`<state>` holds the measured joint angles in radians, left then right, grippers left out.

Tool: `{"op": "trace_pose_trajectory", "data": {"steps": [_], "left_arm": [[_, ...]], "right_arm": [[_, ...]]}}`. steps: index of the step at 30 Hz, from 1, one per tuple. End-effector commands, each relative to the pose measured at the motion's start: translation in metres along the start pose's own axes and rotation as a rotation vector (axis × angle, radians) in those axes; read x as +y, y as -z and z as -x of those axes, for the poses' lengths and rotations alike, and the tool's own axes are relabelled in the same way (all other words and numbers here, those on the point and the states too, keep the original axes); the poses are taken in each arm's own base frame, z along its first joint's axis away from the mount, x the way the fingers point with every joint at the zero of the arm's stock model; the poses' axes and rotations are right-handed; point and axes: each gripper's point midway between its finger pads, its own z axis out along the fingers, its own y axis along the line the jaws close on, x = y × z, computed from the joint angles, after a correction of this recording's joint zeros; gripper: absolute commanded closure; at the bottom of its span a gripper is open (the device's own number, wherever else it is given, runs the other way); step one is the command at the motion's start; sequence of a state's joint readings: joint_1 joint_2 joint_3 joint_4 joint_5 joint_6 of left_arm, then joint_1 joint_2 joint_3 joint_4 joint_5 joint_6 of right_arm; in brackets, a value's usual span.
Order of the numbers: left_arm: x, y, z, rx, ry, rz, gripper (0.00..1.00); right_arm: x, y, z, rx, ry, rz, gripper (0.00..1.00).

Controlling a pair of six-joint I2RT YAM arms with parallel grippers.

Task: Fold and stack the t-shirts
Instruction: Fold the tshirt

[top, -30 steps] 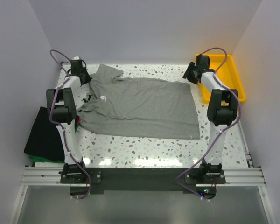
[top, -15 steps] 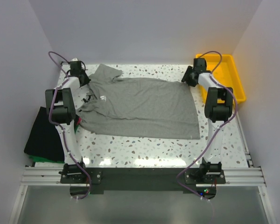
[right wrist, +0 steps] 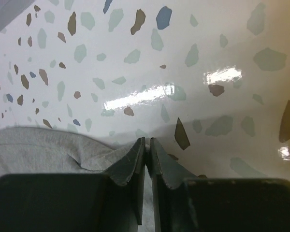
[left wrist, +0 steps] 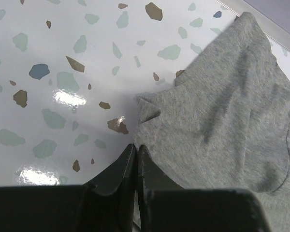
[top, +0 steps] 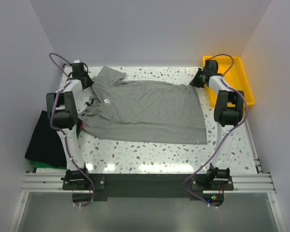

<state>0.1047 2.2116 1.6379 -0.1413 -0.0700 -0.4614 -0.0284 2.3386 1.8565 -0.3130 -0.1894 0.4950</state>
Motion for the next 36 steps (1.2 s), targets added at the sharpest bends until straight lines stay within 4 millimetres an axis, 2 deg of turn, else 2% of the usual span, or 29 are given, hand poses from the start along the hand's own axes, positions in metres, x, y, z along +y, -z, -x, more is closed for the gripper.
{"op": "trace_pose_trajectory", "data": {"steps": [1,2,4,5,6,12,16,18,19,24,26,27,33,36], "left_arm": [[-0.020,0.022,0.056,-0.134,0.037,-0.079,0.91],[-0.021,0.023,0.056,-0.136,0.039,-0.081,0.91],[-0.024,0.026,0.063,-0.150,0.050,-0.094,0.91],[-0.026,0.027,0.065,-0.156,0.058,-0.101,0.91],[-0.027,0.029,0.067,-0.158,0.060,-0.109,0.91],[-0.026,0.031,0.073,-0.173,0.083,-0.116,0.91],[-0.023,0.032,0.074,-0.177,0.089,-0.109,0.91],[-0.022,0.031,0.071,-0.170,0.094,-0.115,0.91],[-0.022,0.031,0.072,-0.172,0.096,-0.118,0.91],[-0.022,0.030,0.069,-0.164,0.097,-0.122,0.91],[-0.021,0.029,0.068,-0.164,0.097,-0.122,0.91],[-0.020,0.030,0.068,-0.163,0.100,-0.120,0.91],[-0.019,0.031,0.066,-0.162,0.114,-0.120,0.91],[-0.023,0.033,0.066,-0.155,0.114,-0.146,0.91]], "right_arm": [[0.010,0.011,0.036,-0.092,-0.038,0.090,0.88],[0.003,0.012,0.036,-0.096,-0.050,0.083,0.88],[0.004,0.024,0.051,-0.148,-0.060,0.103,0.88],[0.000,0.024,0.048,-0.148,-0.068,0.100,0.88],[0.002,0.028,0.054,-0.179,-0.066,0.114,0.88],[-0.005,0.035,0.048,-0.187,-0.060,0.102,0.89],[-0.018,0.038,0.033,-0.186,-0.061,0.081,0.87],[-0.014,0.046,0.041,-0.230,-0.054,0.101,0.87],[-0.015,0.047,0.039,-0.230,-0.054,0.102,0.87],[0.003,0.061,0.052,-0.276,-0.025,0.173,0.85],[0.007,0.066,0.051,-0.283,-0.018,0.193,0.84],[0.013,0.074,0.056,-0.305,-0.008,0.212,0.84],[0.005,0.087,0.031,-0.296,-0.013,0.208,0.83],[-0.001,0.080,0.023,-0.263,-0.030,0.193,0.72]]}}
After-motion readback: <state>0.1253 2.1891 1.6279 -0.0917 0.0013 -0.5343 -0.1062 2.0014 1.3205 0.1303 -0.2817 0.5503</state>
